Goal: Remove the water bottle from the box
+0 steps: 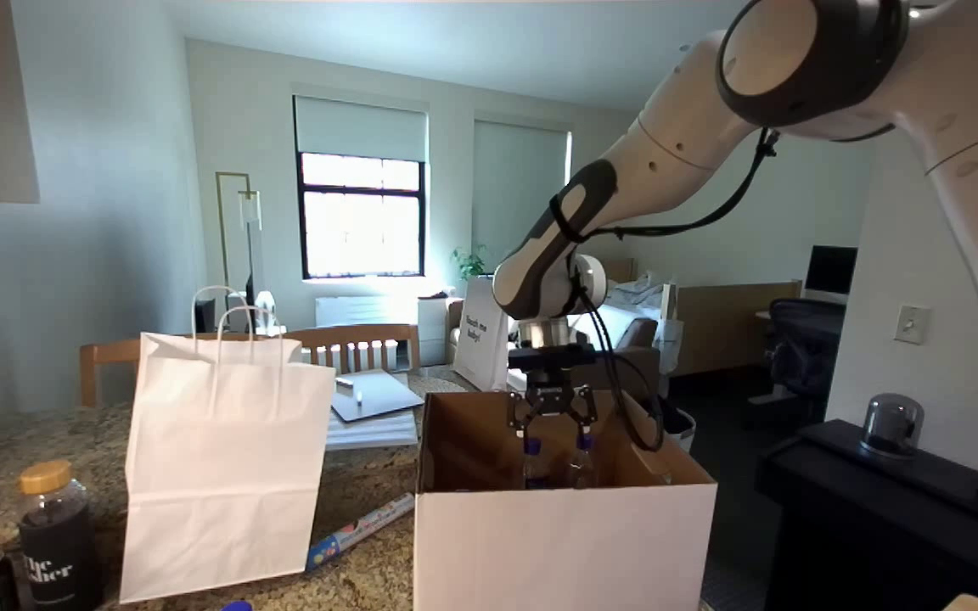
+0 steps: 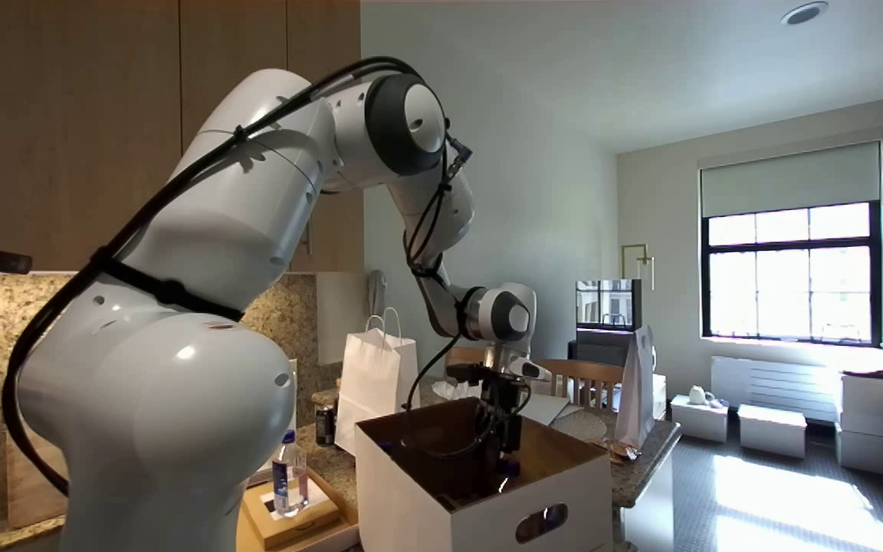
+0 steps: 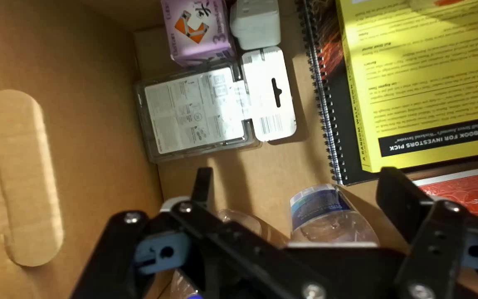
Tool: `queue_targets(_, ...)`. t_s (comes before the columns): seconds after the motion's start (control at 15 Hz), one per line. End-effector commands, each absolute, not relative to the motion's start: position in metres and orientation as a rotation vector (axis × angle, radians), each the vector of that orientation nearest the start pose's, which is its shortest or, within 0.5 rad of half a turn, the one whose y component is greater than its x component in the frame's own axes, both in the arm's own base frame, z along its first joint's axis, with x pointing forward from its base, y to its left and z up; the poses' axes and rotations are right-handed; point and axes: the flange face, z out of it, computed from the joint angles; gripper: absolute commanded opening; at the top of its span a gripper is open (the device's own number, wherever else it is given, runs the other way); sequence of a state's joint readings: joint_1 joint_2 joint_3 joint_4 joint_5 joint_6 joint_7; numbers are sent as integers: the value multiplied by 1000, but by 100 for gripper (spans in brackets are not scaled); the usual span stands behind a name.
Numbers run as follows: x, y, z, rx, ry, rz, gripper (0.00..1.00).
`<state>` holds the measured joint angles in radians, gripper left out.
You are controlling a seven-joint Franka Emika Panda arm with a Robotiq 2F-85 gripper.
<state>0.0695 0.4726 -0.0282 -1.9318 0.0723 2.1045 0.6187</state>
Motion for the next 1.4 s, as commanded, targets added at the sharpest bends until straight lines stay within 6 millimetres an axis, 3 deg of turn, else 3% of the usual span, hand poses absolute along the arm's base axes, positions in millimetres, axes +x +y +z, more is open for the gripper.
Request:
queue_targets(0.0,608,33,199,-2958,1010,407,100)
queue_targets(0.4,642,32,202,-2960,1009,99,100)
queue_targets(0.47,644,31,202,-2961,1015,95,91)
queue_targets(0.53,643,30,201,-2966,1023,110,74)
queue_targets(0.87,632,14,192,-2984,1110,220,41)
queue_targets(0.93,631,10,192,-2974,1128,229,84)
queue_targets(1.0,631,7,195,-2965,1145,235,80)
queue_targets(1.13,631,4,196,-2956,1160,244,85)
queue_targets(1.2,631,4,196,-2956,1160,248,42)
queue_targets(1.33,630,5,195,-2960,1157,261,52)
